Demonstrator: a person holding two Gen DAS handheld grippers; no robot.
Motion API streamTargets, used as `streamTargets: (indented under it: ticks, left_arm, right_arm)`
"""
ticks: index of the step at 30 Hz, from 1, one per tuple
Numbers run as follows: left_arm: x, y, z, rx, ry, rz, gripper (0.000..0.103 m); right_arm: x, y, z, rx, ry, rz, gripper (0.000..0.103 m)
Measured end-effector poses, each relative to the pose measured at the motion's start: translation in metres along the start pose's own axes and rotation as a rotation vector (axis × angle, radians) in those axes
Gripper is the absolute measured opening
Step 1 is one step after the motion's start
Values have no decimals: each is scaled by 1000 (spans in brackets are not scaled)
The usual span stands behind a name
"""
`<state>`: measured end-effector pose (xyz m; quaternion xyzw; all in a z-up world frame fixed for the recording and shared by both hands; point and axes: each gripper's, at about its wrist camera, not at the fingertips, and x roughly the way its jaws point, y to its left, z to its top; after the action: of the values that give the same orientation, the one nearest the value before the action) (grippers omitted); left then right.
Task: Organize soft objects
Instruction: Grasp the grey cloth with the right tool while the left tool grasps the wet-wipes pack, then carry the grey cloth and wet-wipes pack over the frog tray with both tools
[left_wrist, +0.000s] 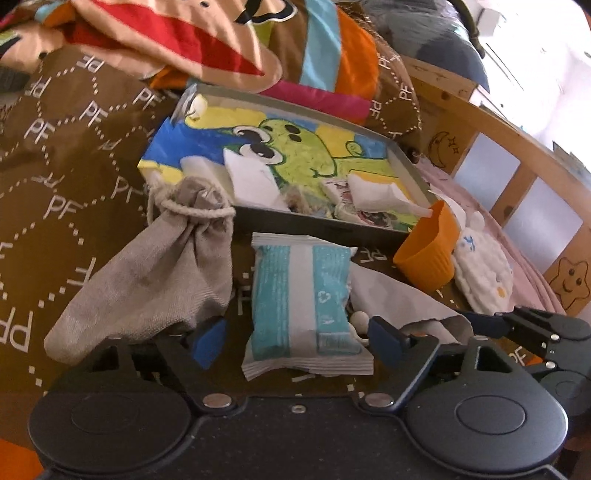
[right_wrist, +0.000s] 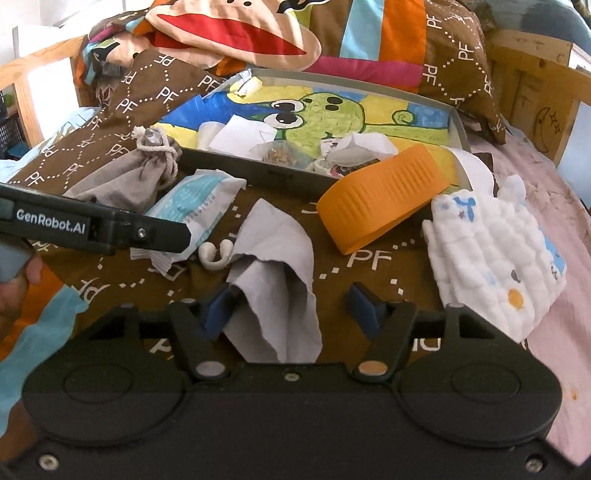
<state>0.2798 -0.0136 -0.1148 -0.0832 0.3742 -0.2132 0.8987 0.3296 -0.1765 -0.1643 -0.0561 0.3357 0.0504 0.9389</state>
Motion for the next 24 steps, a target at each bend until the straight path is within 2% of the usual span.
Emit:
streamTargets:
  ticks: [4,8,9,15,20,24]
  left_arm:
    - [4,4,1,-29,4,-13,77]
    - [9,3,1,-25,23,-5,64]
    - [9,4,1,-36,23,-7,64]
    - [7,8,2,-88,23,-39,61]
    - [2,8,0,-109,5,-35,58]
    - [-7,7,-1,-141,-13,-36,58]
  right_arm:
    - [1,2,0,5,2,4,50]
    - [0,3,-1,3,-4,3,35]
    - [0,3,-1,3,-4,6,28]
    - [0,9,-3,-33,2,15,12]
    - [-3,13,-2,-57,-2,14,4]
    - [-9,17,-2,-90,-14,-1,2]
